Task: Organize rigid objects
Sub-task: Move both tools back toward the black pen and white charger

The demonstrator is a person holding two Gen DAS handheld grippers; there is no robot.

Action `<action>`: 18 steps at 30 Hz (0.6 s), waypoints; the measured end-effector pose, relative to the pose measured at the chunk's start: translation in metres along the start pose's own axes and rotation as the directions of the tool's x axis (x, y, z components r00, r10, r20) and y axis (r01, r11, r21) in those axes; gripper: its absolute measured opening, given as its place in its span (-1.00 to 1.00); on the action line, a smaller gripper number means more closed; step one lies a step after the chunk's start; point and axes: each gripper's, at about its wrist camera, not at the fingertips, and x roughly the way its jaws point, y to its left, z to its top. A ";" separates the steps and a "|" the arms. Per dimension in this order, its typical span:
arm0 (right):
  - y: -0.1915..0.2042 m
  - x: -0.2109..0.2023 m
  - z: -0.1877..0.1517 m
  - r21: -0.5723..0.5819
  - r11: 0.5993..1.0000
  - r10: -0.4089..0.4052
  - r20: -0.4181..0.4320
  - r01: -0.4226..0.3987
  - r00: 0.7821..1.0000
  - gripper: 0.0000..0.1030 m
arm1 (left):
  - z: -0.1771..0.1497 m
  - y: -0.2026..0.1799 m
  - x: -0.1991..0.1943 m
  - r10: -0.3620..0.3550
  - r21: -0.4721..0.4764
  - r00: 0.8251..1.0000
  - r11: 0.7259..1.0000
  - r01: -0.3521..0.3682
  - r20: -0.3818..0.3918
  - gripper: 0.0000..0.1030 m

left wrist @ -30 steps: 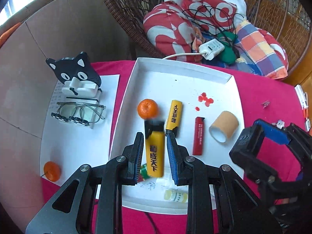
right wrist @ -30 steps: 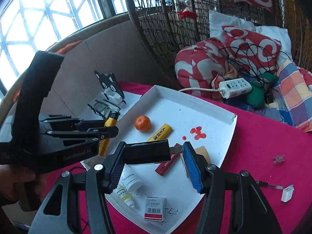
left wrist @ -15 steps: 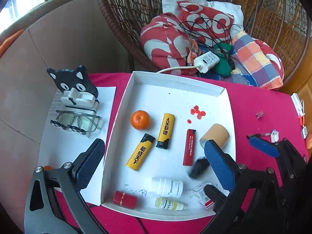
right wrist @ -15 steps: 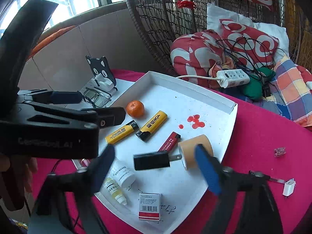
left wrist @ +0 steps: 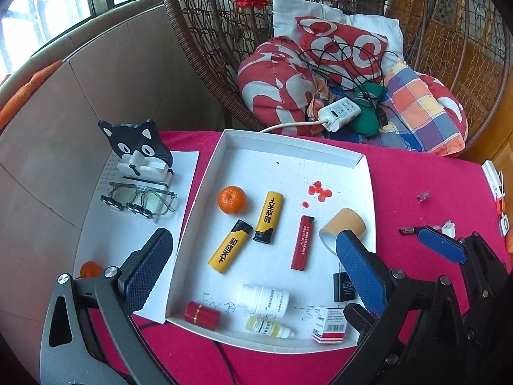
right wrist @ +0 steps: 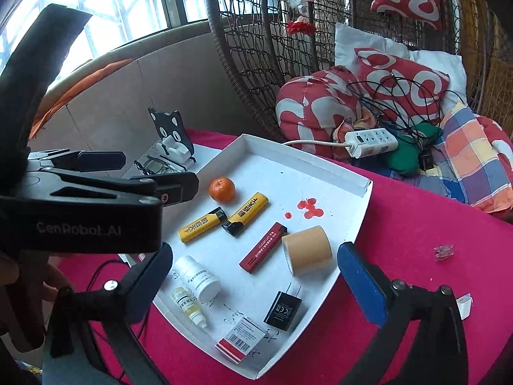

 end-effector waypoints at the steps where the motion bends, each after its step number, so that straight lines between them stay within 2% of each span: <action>1: -0.001 -0.003 0.000 -0.002 1.000 0.000 0.003 0.000 1.000 1.00 | -0.001 -0.003 -0.002 0.003 0.001 1.000 1.000 -0.003 0.003 1.00; 9: -0.018 -0.029 -0.003 -0.006 1.000 -0.020 0.027 0.021 0.999 1.00 | -0.003 -0.032 -0.016 -0.025 -0.011 0.999 1.000 0.025 0.021 1.00; 13: -0.041 -0.045 -0.007 0.021 0.998 -0.057 0.034 0.057 0.998 1.00 | -0.001 -0.051 -0.022 -0.050 -0.023 0.998 0.998 0.051 0.036 1.00; 18: -0.079 -0.066 -0.016 0.069 0.992 -0.111 0.032 0.108 0.993 1.00 | -0.004 -0.082 -0.016 -0.093 -0.028 0.996 0.995 0.093 0.010 1.00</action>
